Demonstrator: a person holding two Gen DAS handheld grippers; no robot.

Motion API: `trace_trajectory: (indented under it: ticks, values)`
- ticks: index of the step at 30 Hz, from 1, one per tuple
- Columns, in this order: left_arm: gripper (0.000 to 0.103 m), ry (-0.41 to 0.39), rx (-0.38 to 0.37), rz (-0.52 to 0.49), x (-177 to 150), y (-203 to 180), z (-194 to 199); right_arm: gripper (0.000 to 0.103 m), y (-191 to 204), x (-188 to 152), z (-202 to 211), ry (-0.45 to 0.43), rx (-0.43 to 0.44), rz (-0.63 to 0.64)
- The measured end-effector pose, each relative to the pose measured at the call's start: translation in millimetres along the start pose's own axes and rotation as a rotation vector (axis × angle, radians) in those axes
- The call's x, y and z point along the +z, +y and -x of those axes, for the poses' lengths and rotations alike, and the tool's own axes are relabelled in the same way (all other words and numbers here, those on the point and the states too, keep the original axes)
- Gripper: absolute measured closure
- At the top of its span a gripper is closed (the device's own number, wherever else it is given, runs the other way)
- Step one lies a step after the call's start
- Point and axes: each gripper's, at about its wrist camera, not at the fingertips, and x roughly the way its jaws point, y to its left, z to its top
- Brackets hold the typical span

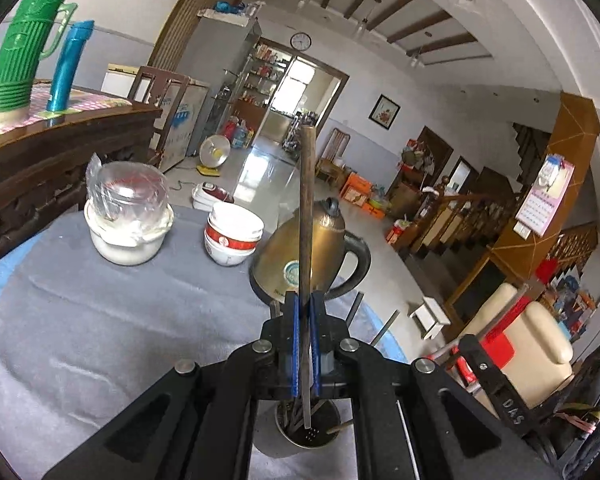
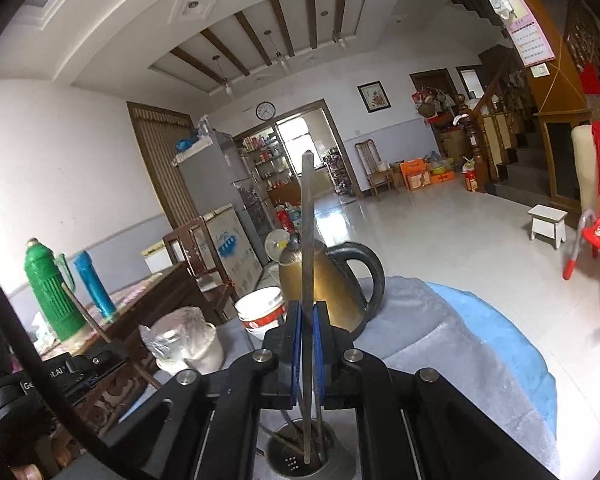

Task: Organize utensils
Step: 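Lower the left gripper's chopstick into the grey cup while the right gripper lowers its chopstick in, then open the left gripper to release its chopstick while the right gripper opens too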

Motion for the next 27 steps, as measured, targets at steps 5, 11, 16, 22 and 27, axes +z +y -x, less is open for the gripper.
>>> trace_trajectory:
  ticks: [5,11,16,22,27]
  values:
    - [0.098,0.021,0.037,-0.035,-11,-2,-18,0.097,-4,-14,-23,0.039,-0.013,0.022]
    - [0.098,0.06,0.056,-0.049,-22,1,-37,0.097,-10,-27,-38,0.076,-0.021,0.029]
    - [0.098,0.093,0.056,-0.064,-28,0,-45,0.097,-12,-36,-47,0.113,-0.015,0.036]
    - [0.098,0.127,0.043,-0.084,-38,-3,-49,0.097,-15,-48,-52,0.151,-0.008,0.041]
    - [0.098,0.162,0.032,-0.103,-44,-7,-51,0.097,-15,-57,-54,0.178,-0.003,0.044]
